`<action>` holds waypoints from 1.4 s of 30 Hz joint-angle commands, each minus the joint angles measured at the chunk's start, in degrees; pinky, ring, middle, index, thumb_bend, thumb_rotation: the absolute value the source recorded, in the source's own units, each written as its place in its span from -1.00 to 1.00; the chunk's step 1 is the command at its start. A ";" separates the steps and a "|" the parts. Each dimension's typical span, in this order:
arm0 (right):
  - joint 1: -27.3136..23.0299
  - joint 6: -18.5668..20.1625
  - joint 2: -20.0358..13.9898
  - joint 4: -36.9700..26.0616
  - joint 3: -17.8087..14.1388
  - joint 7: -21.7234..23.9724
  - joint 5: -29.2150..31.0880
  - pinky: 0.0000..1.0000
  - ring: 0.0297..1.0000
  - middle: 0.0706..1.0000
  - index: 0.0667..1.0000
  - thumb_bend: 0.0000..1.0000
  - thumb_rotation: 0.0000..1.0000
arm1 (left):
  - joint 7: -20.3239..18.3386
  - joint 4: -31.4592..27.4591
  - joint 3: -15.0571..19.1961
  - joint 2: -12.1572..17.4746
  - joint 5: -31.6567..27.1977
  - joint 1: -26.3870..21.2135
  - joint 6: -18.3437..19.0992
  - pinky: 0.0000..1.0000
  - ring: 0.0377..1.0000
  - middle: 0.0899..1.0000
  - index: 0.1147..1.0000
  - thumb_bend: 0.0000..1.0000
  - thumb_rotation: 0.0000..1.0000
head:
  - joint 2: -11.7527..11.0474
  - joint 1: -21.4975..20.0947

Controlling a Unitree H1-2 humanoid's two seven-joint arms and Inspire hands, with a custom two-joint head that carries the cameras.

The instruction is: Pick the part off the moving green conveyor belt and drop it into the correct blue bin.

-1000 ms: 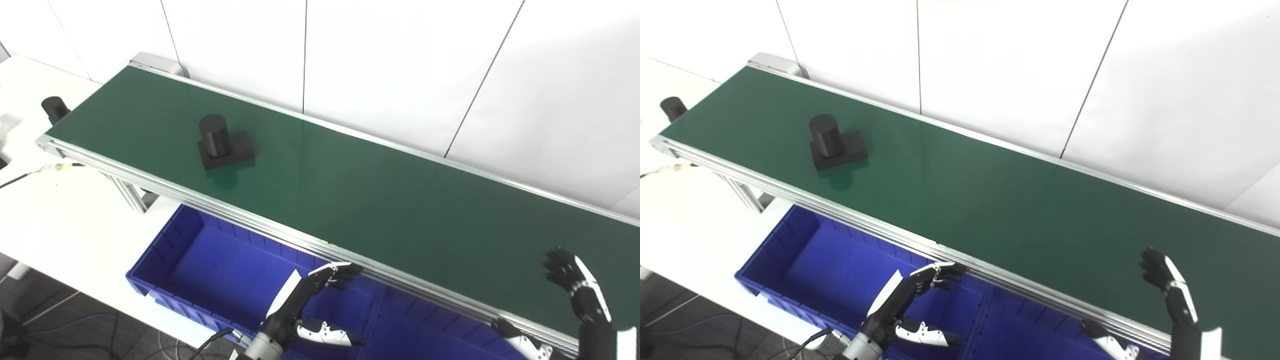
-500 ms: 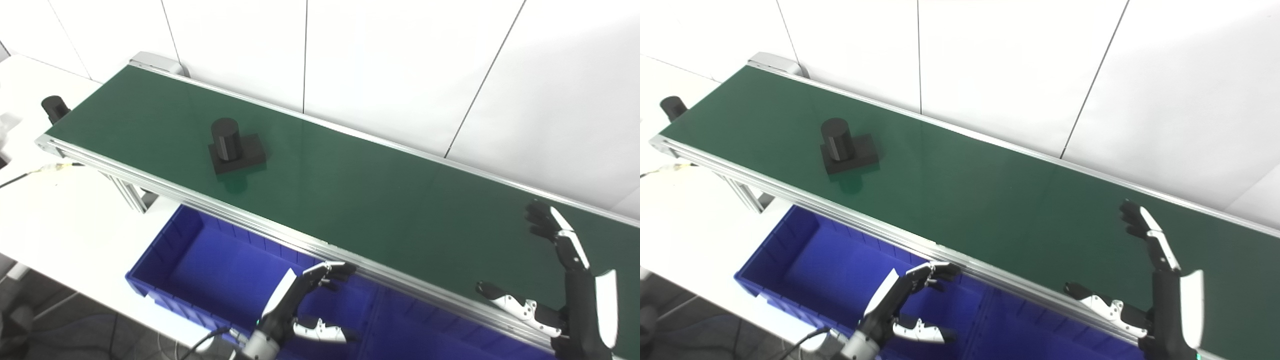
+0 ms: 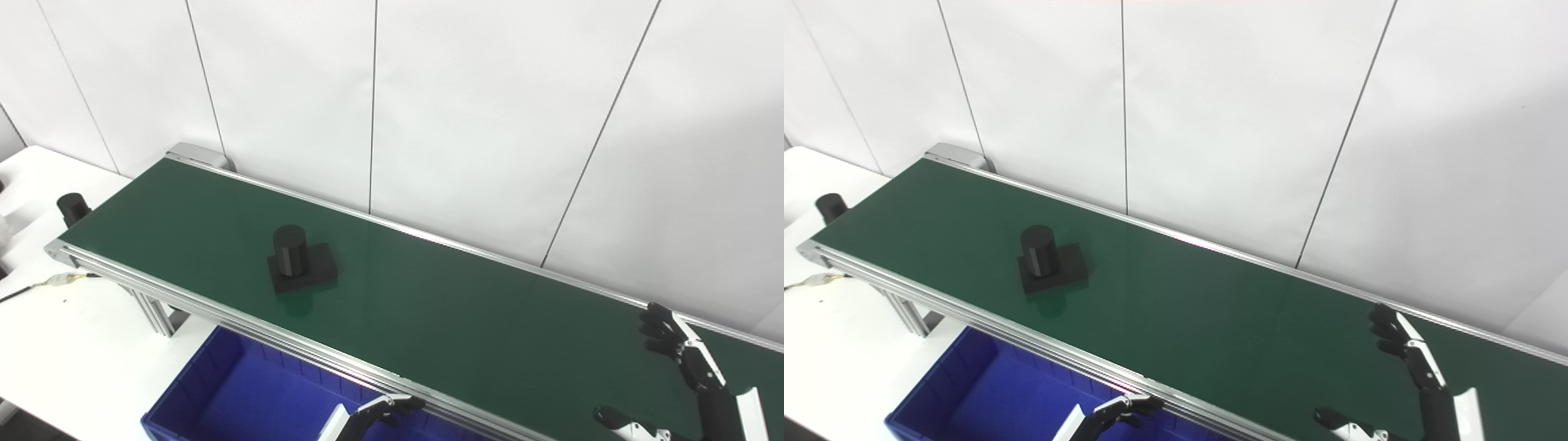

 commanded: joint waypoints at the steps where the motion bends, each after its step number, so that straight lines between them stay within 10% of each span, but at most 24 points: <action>1: -2.44 0.32 0.23 -1.89 -0.71 0.66 0.51 0.46 0.57 0.63 0.72 0.66 -0.03 | 1.44 -1.71 -0.05 0.60 -0.85 -0.94 -1.70 0.36 0.48 0.50 0.41 1.00 -0.35 | -0.04 -0.13; 42: -20.66 10.78 5.64 3.62 4.78 8.49 -7.93 0.49 0.59 0.66 0.72 0.70 0.05 | -6.09 -5.80 3.00 0.23 -7.70 3.45 -1.70 0.36 0.46 0.48 0.43 1.00 -0.16 | 3.07 -3.73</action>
